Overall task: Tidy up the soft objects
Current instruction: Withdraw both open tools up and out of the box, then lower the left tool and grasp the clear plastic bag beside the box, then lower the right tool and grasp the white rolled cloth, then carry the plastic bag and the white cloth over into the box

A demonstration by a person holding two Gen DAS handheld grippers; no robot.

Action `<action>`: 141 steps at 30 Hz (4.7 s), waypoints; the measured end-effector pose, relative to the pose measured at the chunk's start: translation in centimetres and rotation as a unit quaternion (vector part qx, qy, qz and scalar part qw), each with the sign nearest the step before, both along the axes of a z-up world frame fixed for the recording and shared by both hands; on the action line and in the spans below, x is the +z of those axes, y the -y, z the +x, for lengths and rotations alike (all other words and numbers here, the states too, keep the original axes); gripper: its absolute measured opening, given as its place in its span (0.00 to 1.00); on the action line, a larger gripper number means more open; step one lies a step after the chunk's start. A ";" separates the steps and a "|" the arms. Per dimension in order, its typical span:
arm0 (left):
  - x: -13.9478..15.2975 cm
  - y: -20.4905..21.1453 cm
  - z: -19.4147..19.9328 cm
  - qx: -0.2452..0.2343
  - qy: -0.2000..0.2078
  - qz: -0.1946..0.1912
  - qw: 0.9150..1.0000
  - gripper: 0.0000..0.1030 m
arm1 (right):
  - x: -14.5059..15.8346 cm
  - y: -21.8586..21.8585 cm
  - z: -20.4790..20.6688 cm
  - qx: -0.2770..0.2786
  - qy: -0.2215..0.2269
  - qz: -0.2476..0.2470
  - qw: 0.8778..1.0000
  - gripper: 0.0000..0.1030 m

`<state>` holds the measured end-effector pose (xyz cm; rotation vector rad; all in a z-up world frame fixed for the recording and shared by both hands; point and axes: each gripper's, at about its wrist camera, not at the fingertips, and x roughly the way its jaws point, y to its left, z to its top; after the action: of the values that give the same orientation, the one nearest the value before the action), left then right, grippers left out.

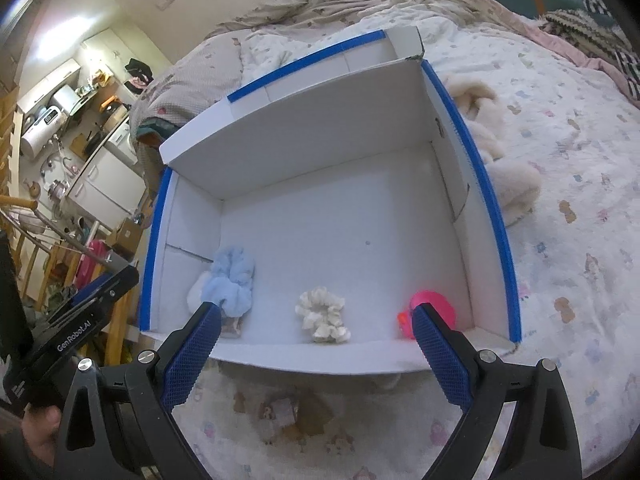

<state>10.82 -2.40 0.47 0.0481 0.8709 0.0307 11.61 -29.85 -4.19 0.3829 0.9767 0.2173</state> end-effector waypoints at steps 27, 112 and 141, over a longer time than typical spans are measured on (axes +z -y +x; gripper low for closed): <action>-3.3 -1.7 -4.6 -0.005 -0.058 0.012 0.998 0.62 | -1.5 0.9 -4.1 0.000 -0.041 -0.013 0.999 0.99; -10.5 -2.0 -1.5 -0.001 -0.226 -0.107 0.968 0.18 | -8.8 -3.1 -0.7 0.029 -0.158 -0.074 0.984 0.23; -2.1 -2.9 -7.7 -0.007 -0.073 -0.085 0.994 0.16 | 2.8 -5.8 -5.6 0.148 0.049 0.006 0.988 0.23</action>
<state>3.14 0.48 -1.64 -0.1039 1.0175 -0.0601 6.00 -24.04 -1.39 0.2347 0.9327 0.5073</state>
